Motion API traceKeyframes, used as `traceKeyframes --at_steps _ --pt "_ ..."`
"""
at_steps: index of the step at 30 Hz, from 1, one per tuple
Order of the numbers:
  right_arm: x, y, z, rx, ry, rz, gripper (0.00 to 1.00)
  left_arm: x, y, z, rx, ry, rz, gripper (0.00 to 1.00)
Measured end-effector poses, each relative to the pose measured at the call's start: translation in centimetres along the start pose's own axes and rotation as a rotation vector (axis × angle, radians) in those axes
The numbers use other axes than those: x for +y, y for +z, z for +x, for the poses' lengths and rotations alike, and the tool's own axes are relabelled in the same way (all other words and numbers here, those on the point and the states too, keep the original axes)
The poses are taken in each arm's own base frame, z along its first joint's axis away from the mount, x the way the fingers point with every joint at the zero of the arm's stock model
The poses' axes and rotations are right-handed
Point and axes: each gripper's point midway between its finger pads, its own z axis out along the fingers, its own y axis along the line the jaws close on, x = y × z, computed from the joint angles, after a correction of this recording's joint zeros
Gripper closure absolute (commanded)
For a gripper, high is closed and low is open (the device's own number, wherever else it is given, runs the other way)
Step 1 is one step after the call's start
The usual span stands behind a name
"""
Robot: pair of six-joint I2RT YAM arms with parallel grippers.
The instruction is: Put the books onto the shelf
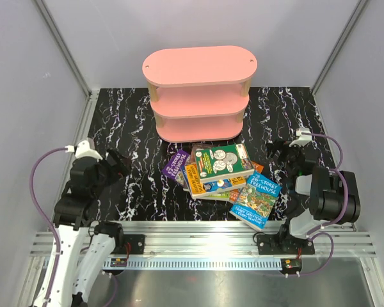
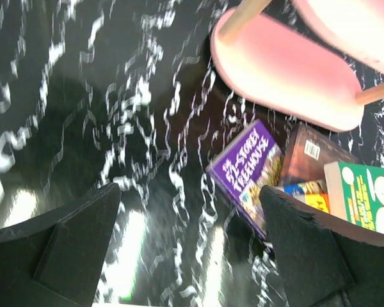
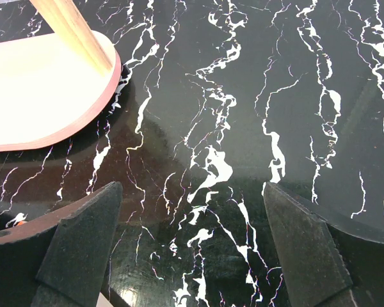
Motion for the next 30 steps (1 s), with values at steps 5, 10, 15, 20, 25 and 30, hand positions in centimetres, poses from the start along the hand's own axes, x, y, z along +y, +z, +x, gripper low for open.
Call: traceKeyframes --at_steps 5,10,15,20,25,30 --pt "0.0 0.0 0.0 0.0 0.0 0.0 0.0 0.6 0.0 3.8 0.193 -0.09 -0.058 0.01" --pt "0.0 0.0 0.0 0.0 0.0 0.0 0.0 -1.4 0.1 7.5 0.278 -0.165 0.122 0.01" --pt "0.0 0.0 0.0 0.0 0.0 0.0 0.0 -3.3 -0.5 7.9 0.252 -0.273 0.253 0.01" --pt "0.0 0.0 0.0 0.0 0.0 0.0 0.0 -4.5 0.1 9.1 0.442 -0.255 0.216 0.01" --pt "0.0 0.0 0.0 0.0 0.0 0.0 0.0 -7.6 -0.5 7.2 0.51 -0.165 0.236 0.01" --pt "0.0 0.0 -0.2 -0.007 -0.001 -0.001 0.0 -13.4 -0.6 5.6 0.561 -0.005 0.325 0.01"
